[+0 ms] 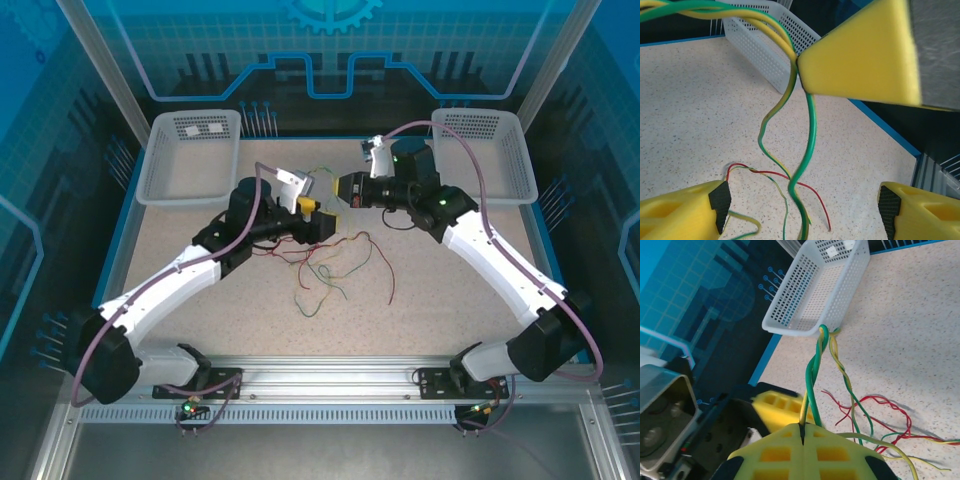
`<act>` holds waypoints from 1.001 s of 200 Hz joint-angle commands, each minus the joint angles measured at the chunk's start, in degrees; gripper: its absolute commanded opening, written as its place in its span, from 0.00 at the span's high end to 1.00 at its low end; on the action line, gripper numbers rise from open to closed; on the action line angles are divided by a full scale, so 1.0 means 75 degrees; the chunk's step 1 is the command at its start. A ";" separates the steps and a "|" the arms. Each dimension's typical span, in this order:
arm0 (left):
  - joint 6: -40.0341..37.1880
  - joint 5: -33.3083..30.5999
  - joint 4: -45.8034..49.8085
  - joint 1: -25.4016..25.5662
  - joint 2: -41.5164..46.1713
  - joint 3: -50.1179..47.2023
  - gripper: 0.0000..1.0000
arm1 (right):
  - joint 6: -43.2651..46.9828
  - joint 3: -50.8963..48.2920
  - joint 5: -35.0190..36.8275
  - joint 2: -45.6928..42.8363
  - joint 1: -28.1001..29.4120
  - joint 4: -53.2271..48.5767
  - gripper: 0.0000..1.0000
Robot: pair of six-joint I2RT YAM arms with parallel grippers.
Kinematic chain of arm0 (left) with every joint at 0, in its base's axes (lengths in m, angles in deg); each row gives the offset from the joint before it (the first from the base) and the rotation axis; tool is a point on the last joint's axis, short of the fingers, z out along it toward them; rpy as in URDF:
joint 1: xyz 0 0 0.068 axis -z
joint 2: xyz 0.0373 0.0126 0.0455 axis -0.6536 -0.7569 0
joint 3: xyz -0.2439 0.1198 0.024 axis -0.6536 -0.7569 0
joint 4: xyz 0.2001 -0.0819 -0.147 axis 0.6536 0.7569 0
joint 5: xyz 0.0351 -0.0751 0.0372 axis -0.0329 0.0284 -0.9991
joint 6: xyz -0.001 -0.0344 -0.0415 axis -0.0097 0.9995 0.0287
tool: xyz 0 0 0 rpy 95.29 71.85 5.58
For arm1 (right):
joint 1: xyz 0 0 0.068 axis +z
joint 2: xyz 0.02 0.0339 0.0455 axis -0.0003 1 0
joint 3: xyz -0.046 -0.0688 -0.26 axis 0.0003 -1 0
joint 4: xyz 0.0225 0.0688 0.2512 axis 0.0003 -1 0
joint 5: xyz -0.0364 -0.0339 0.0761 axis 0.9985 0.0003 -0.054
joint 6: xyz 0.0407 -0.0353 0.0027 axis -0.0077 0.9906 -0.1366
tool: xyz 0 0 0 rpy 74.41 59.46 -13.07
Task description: Untangle the cables
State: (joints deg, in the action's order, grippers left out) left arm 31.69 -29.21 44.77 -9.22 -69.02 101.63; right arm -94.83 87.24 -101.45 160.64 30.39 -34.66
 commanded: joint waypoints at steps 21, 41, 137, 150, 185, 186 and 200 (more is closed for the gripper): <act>-0.0354 -0.0346 -0.0369 0.0050 -0.0394 0.0253 0.36 | -0.0294 -0.0005 -0.0263 -0.0231 0.0197 0.0442 1.00; -0.0289 -0.0589 -0.0375 0.0053 -0.0404 0.0244 0.67 | -0.0220 -0.0052 -0.0105 -0.0293 0.0221 0.0329 1.00; -0.0269 -0.0662 -0.0324 0.0046 0.0390 -0.0113 1.00 | 0.1471 -0.1579 0.1610 -0.1871 0.0259 0.1254 0.21; -0.0353 -0.0410 -0.0248 0.0047 0.0416 -0.0076 1.00 | 0.1727 -0.2581 0.1563 -0.2347 0.0133 0.2406 0.06; -0.0440 0.0148 -0.0264 0.0043 0.0407 -0.0064 1.00 | 0.3084 -0.3049 0.0094 -0.2289 -0.0012 0.2641 0.05; -0.0447 0.0170 -0.0270 0.0042 0.0401 -0.0064 1.00 | 0.3109 -0.3061 0.0045 -0.2287 -0.0012 0.2649 0.05; -0.0540 0.0537 -0.0229 0.0047 0.0360 -0.0023 1.00 | 0.3423 -0.3311 -0.0475 -0.2296 0.0008 0.3000 0.05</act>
State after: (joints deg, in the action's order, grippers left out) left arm 29.92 -31.02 43.62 -9.13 -66.95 101.48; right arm -77.24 64.64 -97.51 143.33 30.70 -19.08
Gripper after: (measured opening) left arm 0.061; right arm 0.951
